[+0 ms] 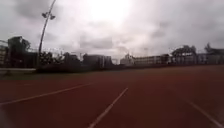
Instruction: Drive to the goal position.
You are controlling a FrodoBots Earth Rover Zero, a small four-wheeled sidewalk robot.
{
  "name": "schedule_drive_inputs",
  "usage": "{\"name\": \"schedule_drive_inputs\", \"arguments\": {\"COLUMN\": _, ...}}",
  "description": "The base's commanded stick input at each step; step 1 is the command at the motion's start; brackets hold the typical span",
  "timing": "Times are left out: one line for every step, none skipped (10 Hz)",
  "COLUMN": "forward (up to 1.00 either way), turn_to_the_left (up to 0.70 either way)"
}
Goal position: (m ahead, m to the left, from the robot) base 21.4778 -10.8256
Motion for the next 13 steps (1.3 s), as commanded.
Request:
{"name": "schedule_drive_inputs", "arguments": {"forward": 0.5, "turn_to_the_left": 0.0}}
{"name": "schedule_drive_inputs", "arguments": {"forward": 0.5, "turn_to_the_left": 0.0}}
{"name": "schedule_drive_inputs", "arguments": {"forward": 0.5, "turn_to_the_left": 0.0}}
{"name": "schedule_drive_inputs", "arguments": {"forward": 0.5, "turn_to_the_left": 0.0}}
{"name": "schedule_drive_inputs", "arguments": {"forward": 0.5, "turn_to_the_left": -0.03}}
{"name": "schedule_drive_inputs", "arguments": {"forward": 0.5, "turn_to_the_left": -0.07}}
{"name": "schedule_drive_inputs", "arguments": {"forward": 0.5, "turn_to_the_left": -0.24}}
{"name": "schedule_drive_inputs", "arguments": {"forward": 0.5, "turn_to_the_left": -0.44}}
{"name": "schedule_drive_inputs", "arguments": {"forward": 0.5, "turn_to_the_left": -0.47}}
{"name": "schedule_drive_inputs", "arguments": {"forward": 0.5, "turn_to_the_left": -0.5}}
{"name": "schedule_drive_inputs", "arguments": {"forward": 0.5, "turn_to_the_left": -0.18}}
{"name": "schedule_drive_inputs", "arguments": {"forward": 0.5, "turn_to_the_left": 0.0}}
{"name": "schedule_drive_inputs", "arguments": {"forward": 0.5, "turn_to_the_left": 0.0}}
